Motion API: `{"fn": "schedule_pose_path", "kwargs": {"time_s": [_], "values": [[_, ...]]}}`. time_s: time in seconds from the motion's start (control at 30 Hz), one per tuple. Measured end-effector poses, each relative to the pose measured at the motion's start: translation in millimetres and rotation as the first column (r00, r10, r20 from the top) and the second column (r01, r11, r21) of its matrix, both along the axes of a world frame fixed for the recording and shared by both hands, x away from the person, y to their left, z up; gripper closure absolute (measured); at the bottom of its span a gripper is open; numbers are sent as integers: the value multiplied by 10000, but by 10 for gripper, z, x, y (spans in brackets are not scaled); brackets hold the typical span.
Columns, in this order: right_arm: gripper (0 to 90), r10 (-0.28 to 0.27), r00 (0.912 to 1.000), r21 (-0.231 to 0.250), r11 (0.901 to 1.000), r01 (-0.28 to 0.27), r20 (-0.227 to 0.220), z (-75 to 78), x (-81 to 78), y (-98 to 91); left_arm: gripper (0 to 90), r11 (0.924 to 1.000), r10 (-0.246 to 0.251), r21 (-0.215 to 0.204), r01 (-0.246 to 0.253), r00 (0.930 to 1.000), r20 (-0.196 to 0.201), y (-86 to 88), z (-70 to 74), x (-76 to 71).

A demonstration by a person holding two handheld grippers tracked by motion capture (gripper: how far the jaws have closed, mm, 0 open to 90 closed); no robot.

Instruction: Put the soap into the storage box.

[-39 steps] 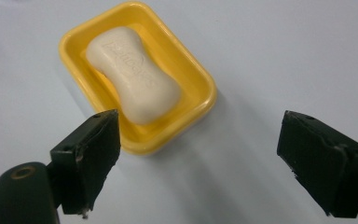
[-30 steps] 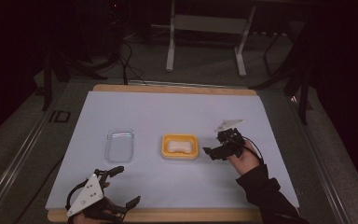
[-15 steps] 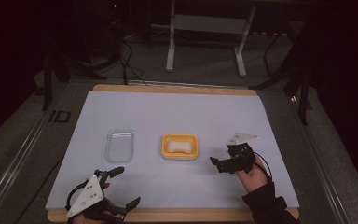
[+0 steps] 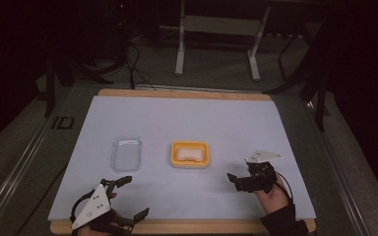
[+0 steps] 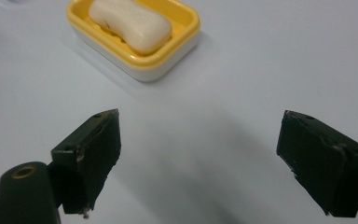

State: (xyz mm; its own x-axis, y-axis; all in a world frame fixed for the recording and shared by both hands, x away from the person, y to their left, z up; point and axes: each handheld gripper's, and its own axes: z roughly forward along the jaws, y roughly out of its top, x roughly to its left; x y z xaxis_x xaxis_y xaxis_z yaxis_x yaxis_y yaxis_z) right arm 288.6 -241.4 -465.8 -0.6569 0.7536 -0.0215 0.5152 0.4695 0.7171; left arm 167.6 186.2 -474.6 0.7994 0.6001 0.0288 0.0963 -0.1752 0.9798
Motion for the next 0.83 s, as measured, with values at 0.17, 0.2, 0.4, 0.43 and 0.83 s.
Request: {"fn": "schedule_pose_path", "kwargs": {"time_s": [0.17,0.2,0.4,0.43,0.83], "values": [[134,-197,9998,198,9996,196,28,-15,-42,-44,12,10000,-30,-30,30,10000,-3,-2,5,-4],[134,-244,9997,216,9995,243,65,-13,-48,-52,11,10000,-22,-29,22,10000,-9,-2,5,-3],[135,-308,9990,157,9994,303,320,-27,-66,-88,11,10000,-14,-41,14,10000,-25,-3,14,-15],[135,-294,9990,70,9995,292,340,-24,-60,-87,11,10000,-26,-38,26,10000,-29,-4,13,-15],[137,-483,9982,160,9987,478,345,-44,-16,-116,11,10000,-21,53,21,10000,-29,-10,13,-12]]}}
